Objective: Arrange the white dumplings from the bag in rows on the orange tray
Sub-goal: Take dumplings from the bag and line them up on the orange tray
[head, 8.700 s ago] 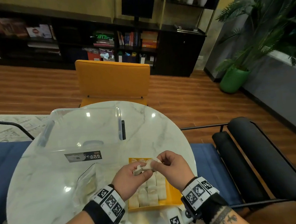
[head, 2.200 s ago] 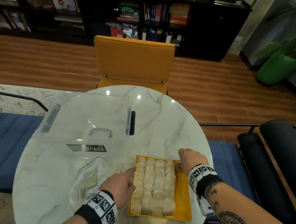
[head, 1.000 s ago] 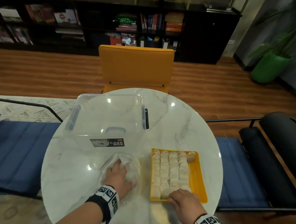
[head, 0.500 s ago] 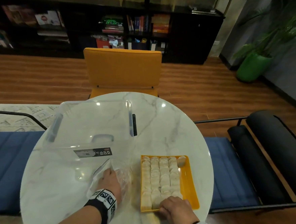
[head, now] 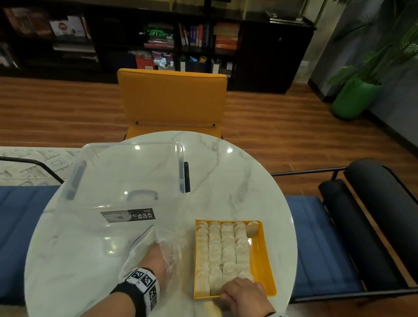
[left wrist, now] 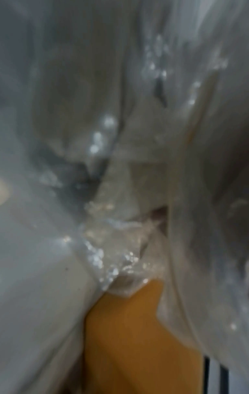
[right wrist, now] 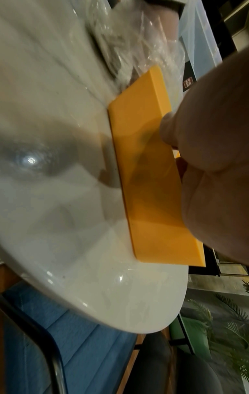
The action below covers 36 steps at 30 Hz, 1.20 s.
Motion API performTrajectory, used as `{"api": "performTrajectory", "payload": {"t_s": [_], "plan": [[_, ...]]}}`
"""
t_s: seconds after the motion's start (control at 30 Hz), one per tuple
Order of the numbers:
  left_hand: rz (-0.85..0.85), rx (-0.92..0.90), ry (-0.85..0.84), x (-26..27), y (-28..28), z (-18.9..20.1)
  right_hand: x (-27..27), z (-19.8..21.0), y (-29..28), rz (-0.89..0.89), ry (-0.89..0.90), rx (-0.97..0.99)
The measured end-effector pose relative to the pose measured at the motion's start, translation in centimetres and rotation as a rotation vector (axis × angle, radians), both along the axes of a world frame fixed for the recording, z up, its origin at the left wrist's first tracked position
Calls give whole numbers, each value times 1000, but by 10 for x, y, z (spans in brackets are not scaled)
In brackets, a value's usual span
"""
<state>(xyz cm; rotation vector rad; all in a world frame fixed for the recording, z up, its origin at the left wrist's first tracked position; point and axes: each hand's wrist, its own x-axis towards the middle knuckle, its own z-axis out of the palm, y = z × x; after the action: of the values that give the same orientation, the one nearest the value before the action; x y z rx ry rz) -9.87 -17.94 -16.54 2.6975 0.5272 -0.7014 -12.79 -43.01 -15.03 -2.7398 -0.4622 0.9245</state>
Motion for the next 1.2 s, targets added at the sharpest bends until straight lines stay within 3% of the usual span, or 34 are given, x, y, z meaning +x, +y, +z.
{"api": "performTrajectory", "payload": {"t_s": [0.07, 0.27, 0.47, 0.63, 0.8, 1.2], "plan": [[60, -81, -25, -3, 6, 3, 0, 0, 0, 9, -12, 9], [-34, -181, -56, -8, 17, 8, -2, 1, -1, 7, -19, 21], [12, -277, -78, -7, 35, 27, -1, 2, 0, 1, -25, 24], [-181, -86, 20, -13, 49, 48, -2, 1, 0, 12, -42, -2], [-291, 106, 173, -29, 45, 43, -2, -4, -2, 35, -49, -3], [-279, -7, 77, -57, 28, 28, -5, -3, 0, 22, -62, -8]]}}
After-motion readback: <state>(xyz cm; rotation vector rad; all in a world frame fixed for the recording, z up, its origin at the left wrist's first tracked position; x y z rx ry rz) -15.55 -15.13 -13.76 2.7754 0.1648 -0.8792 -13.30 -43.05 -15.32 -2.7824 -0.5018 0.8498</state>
